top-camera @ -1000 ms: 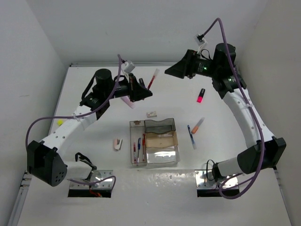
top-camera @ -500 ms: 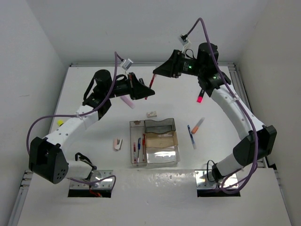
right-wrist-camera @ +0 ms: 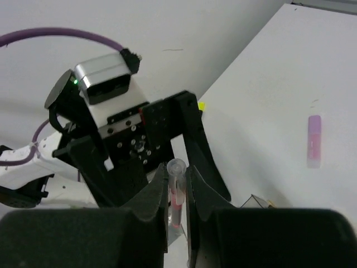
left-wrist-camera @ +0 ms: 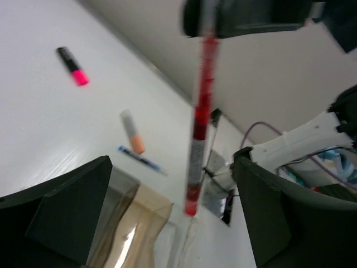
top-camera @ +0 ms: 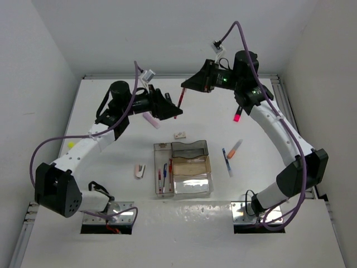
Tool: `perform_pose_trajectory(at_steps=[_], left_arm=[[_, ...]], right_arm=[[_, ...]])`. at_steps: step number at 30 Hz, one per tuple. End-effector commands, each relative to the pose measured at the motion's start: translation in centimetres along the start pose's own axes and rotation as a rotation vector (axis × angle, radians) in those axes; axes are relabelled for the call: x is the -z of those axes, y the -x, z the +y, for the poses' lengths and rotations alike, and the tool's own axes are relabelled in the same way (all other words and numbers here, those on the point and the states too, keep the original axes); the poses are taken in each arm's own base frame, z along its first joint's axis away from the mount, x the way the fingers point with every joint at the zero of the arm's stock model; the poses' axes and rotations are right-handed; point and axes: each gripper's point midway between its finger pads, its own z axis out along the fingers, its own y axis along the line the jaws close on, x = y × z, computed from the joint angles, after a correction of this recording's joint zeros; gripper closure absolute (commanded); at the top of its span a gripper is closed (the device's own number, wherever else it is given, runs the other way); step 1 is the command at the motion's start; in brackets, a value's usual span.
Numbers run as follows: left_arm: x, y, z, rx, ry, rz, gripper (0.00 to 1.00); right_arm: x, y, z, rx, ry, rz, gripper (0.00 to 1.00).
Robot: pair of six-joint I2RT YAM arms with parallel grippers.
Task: Sort the stationery into containers
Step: Pass the stationery from the left arm to the right, then place the stationery into the container, then grab a piece of stationery with the right arm
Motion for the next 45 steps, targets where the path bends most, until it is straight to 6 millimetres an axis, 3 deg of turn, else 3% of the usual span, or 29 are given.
perform_pose_trajectory(at_steps=[1,3,4,6,7,8,9,10,11,13,14,16,22,24,26,28,30,33,36,37,38,40,43,44,45], left_arm=[[2.0,2.9,3.2,-0.071,0.149,-0.03,0.0],[4.5,5.2,5.9,-0.136,0.251,-0.069,0.0],[5.5,6.3,6.3,-0.162,0.275,-0.088,0.0],[9.2,8.8,8.9,-0.187,0.386,-0.156,0.0],[10.5,9.8,9.1,-0.202,0.416,-0.189,0.0],[13.4,11.1,10.7,-0.192,0.495,-0.239,0.0],[14.9,11.6,11.4,-0.19,0.534,-0.264,0.0],[16.2,12.3,11.5,-0.195,0.574,-0.294,0.0],[18.4,12.6,12.6,-0.172,0.63,-0.332,0.0],[20.2,12.7,13.0,-0.164,0.665,-0.367,0.0],[21.4,12.4,13.6,-0.145,0.696,-0.381,0.0],[22.6,12.1,13.6,-0.141,0.72,-0.398,0.0],[24.3,10.8,13.0,-0.139,0.756,-0.443,0.0],[24.6,10.7,12.9,-0.152,0.766,-0.442,0.0],[24.8,10.6,12.9,-0.159,0.772,-0.435,0.0],[25.0,10.5,13.2,-0.151,0.774,-0.433,0.0],[24.9,10.5,13.4,-0.15,0.772,-0.428,0.0],[24.8,10.5,13.5,-0.159,0.76,-0.421,0.0],[24.7,10.8,13.4,-0.191,0.754,-0.408,0.0],[24.5,11.0,13.3,-0.209,0.75,-0.403,0.0],[24.4,11.2,13.2,-0.252,0.752,-0.385,0.0],[23.8,12.0,12.7,-0.311,0.757,-0.347,0.0],[23.5,12.4,13.3,-0.4,0.808,-0.279,0.0],[23.4,12.4,13.7,-0.401,0.816,-0.273,0.0],[22.8,12.2,13.7,-0.403,0.806,-0.264,0.01]], right_arm=[[0.4,-1.3,0.1,0.061,-0.013,0.032,1.0],[-0.1,-5.5,-1.1,0.086,-0.031,0.124,1.0],[0.1,-7.6,-1.2,0.082,-0.05,0.175,1.0],[-0.5,-12.6,-1.9,0.103,-0.075,0.268,1.0],[-0.6,-13.7,-1.6,0.112,-0.077,0.279,1.0],[-1.2,-15.3,-1.6,0.115,-0.095,0.294,1.0],[-1.3,-17.7,-2.5,0.087,-0.117,0.329,1.0],[-1.9,-18.2,-2.1,0.073,-0.114,0.314,1.0],[-2.6,-20.3,-1.9,0.054,-0.115,0.346,1.0],[-3.6,-21.8,-2.5,0.004,-0.162,0.348,1.0],[-4.4,-23.5,-2.7,-0.022,-0.176,0.383,1.0],[-5.5,-24.4,-2.5,-0.075,-0.207,0.386,1.0],[-6.4,-28.6,-5.2,-0.114,-0.311,0.446,1.0],[-6.5,-28.9,-5.8,-0.114,-0.331,0.454,1.0],[-6.6,-29.4,-6.2,-0.114,-0.337,0.469,0.82],[-6.7,-29.4,-6.2,-0.123,-0.342,0.483,0.55],[-6.9,-29.1,-5.8,-0.116,-0.338,0.502,0.47],[-7.2,-26.7,-4.8,-0.059,-0.306,0.494,0.47],[-5.8,-22.6,-4.2,-0.037,-0.252,0.467,0.6],[-4.5,-22.1,-4.4,-0.045,-0.263,0.492,0.64],[-3.0,-19.6,-5.0,-0.034,-0.281,0.453,0.71],[1.1,-18.9,-7.9,-0.031,-0.369,0.494,0.75],[7.7,-20.1,-11.4,-0.021,-0.507,0.561,0.81],[10.4,-22.2,-12.3,-0.02,-0.55,0.61,0.83],[12.6,-22.7,-13.9,-0.025,-0.633,0.618,0.84]])
